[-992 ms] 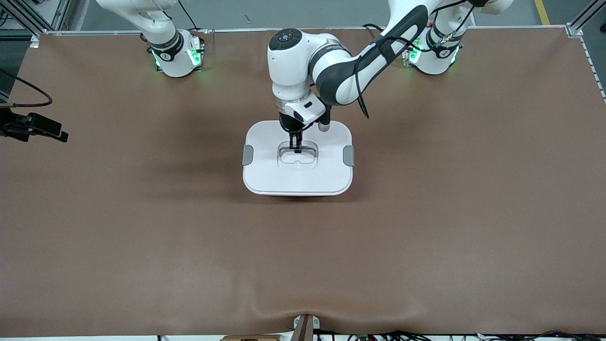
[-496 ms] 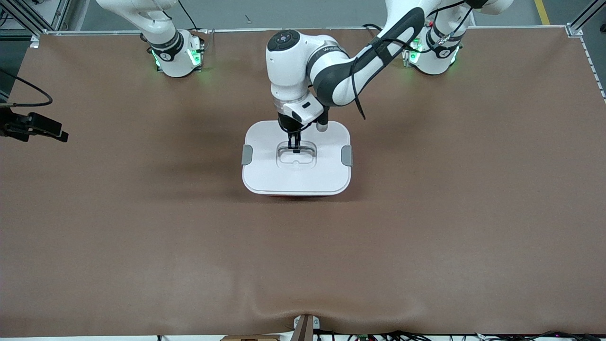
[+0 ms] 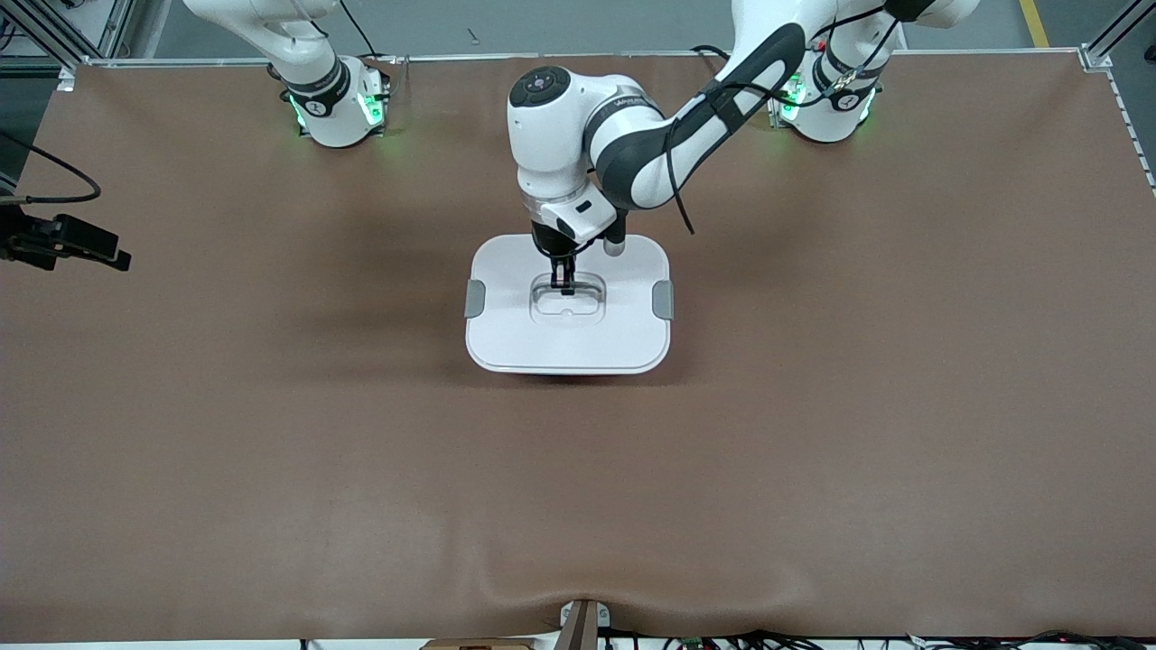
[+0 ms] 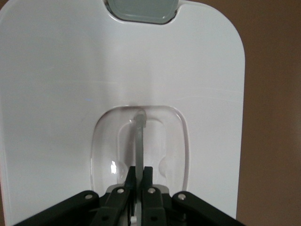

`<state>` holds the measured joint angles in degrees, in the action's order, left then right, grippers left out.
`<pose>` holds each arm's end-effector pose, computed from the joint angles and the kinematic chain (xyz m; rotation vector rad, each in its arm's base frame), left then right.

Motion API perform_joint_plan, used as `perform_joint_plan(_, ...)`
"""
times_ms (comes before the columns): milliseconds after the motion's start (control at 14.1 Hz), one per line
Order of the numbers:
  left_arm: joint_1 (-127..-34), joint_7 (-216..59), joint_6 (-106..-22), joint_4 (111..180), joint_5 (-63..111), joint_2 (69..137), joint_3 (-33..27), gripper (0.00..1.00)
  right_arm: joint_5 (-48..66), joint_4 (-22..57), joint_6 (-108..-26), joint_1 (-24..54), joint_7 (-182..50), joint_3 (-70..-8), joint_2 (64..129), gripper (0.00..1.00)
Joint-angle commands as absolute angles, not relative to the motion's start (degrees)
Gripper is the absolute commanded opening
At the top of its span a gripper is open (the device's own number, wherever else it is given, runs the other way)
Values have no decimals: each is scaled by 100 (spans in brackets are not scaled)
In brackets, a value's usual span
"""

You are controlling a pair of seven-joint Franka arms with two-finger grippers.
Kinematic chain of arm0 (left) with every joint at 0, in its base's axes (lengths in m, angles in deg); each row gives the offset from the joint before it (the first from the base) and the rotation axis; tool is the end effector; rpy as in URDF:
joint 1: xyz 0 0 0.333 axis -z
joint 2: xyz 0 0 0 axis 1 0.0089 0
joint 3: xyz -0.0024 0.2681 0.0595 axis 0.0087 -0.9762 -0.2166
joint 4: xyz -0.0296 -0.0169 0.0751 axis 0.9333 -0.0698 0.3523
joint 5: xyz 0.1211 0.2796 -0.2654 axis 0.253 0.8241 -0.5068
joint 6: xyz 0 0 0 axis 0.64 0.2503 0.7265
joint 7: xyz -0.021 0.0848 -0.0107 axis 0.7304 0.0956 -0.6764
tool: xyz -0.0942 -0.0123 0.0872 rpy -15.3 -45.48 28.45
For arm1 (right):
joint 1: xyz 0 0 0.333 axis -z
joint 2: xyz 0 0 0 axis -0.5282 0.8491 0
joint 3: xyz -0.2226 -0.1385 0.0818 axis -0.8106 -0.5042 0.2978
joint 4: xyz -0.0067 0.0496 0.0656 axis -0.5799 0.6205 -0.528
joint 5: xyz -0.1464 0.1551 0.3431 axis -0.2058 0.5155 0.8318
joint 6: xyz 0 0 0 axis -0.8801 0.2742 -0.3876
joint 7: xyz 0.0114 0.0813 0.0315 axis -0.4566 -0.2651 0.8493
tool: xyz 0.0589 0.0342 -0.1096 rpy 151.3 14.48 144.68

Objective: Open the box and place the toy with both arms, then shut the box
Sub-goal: 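Press the lid down onto the box with the left gripper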

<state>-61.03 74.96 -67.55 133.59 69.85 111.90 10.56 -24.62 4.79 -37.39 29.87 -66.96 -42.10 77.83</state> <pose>0.4204 -0.5582 0.2945 2.1411 2.0462 0.3266 0.5768 -0.0553 0.5384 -3.0889 0.0634 0.1336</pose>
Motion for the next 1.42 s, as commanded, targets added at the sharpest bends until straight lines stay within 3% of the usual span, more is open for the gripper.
perform_joint_plan(0,-5996,8775,-6826,13414,7338,11186,1049,0,-2413,406,-3701,2968,-6787,-4210,7768,100)
perform_joint_plan(1063,-5978,8766,-6782,13652,7408,11256,1049,0,-2413,379,-3693,3004,-6779,-4219,7769,100)
perform_joint_plan(1134,-5978,8731,-6764,13652,7408,11247,1049,21,-2413,379,-3684,2995,-6779,-4219,7769,100)
perform_joint_plan(1205,-5961,8696,-6747,13652,7408,11230,1049,76,-2413,379,-3684,3004,-6779,-4219,7769,100)
perform_joint_plan(1276,-5969,8626,-6721,13626,7408,11186,1049,99,-2413,379,-3684,3012,-6779,-4219,7769,100)
perform_joint_plan(1347,-5987,8434,-6659,13617,7400,11081,1057,100,-2413,379,-3675,3021,-6779,-4219,7769,100)
